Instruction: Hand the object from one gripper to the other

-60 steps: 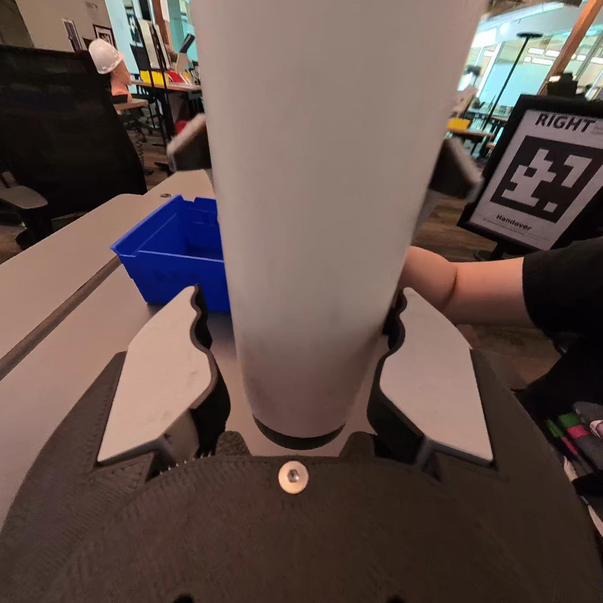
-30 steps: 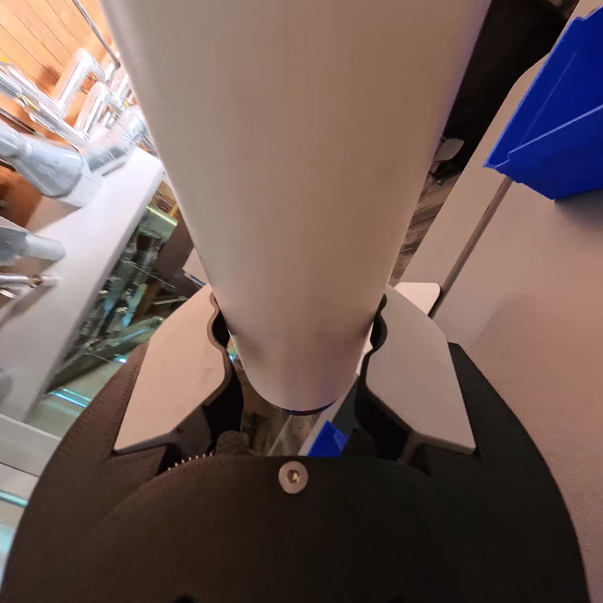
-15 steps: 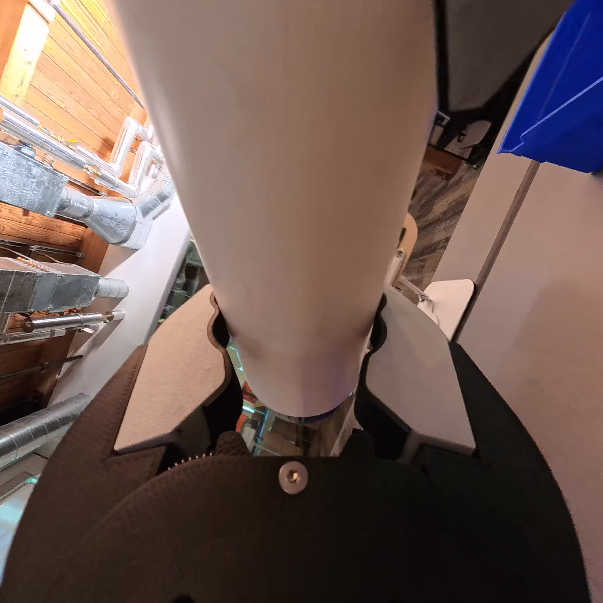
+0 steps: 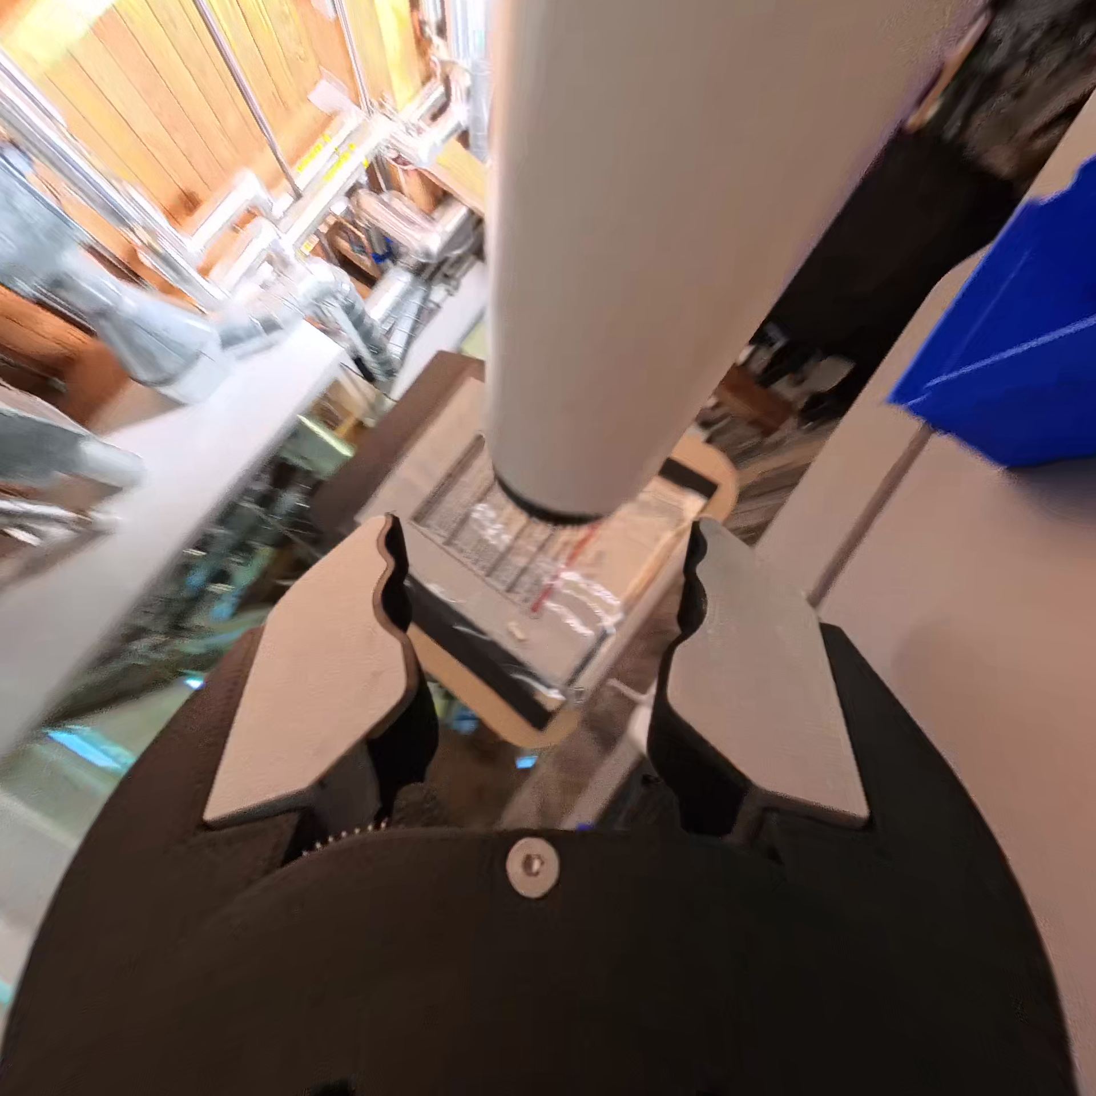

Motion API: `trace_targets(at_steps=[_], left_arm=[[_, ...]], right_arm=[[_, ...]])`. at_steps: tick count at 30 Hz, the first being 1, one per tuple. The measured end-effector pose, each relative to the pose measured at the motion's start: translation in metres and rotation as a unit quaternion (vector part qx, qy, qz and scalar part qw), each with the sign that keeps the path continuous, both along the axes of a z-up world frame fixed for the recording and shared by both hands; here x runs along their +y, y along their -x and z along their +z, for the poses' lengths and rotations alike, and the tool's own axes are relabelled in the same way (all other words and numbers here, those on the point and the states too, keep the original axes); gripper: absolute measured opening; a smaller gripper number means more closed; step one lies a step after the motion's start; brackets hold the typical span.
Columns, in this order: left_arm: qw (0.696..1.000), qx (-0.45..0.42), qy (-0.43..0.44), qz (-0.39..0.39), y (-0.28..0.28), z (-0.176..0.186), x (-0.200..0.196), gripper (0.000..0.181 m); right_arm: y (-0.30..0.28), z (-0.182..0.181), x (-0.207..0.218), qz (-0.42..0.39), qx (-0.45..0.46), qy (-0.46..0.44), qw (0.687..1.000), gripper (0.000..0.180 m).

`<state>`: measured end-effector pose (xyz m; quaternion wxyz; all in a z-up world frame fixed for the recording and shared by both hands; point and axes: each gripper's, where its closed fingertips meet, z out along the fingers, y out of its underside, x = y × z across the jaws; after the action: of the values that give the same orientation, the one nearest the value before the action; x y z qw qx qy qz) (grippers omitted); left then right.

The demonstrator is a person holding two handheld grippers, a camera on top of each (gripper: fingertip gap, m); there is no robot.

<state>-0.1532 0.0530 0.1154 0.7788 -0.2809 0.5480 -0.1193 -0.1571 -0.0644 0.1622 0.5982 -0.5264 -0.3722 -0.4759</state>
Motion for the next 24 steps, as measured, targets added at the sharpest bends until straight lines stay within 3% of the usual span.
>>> trace_targets(at_steps=[1,3,4,7,9,14,19,24], left_arm=[[0.998,0.005,0.055,-0.034,-0.002,-0.005,0.002,0.088],[0.965,0.035,0.224,-0.132,-0.010,-0.019,-0.001,0.080],[0.924,0.054,0.326,-0.193,-0.015,-0.026,-0.009,0.082],[0.742,0.086,0.557,-0.363,-0.022,-0.027,-0.039,0.101],[0.649,0.100,0.625,-0.422,-0.025,-0.028,-0.052,0.109],[0.516,0.073,0.669,-0.531,-0.026,-0.016,-0.079,0.120],[0.394,0.016,0.659,-0.641,-0.009,0.013,-0.105,0.128],[0.315,-0.030,0.635,-0.705,0.015,0.039,-0.116,0.129]], right_arm=[[-0.003,0.001,-0.001,-0.009,-0.015,-0.006,1.000,0.092],[-0.010,0.000,-0.001,-0.032,-0.041,-0.007,0.999,0.092],[-0.014,-0.002,0.000,-0.041,-0.053,-0.001,0.998,0.092],[-0.024,-0.010,0.006,-0.061,-0.078,0.016,0.995,0.092],[-0.029,-0.014,0.008,-0.070,-0.091,0.021,0.993,0.092],[-0.020,-0.012,0.006,-0.047,-0.103,0.004,0.994,0.092],[0.020,0.001,-0.009,0.025,-0.115,-0.056,0.991,0.092],[0.057,0.006,-0.023,0.110,-0.099,-0.106,0.983,0.092]])
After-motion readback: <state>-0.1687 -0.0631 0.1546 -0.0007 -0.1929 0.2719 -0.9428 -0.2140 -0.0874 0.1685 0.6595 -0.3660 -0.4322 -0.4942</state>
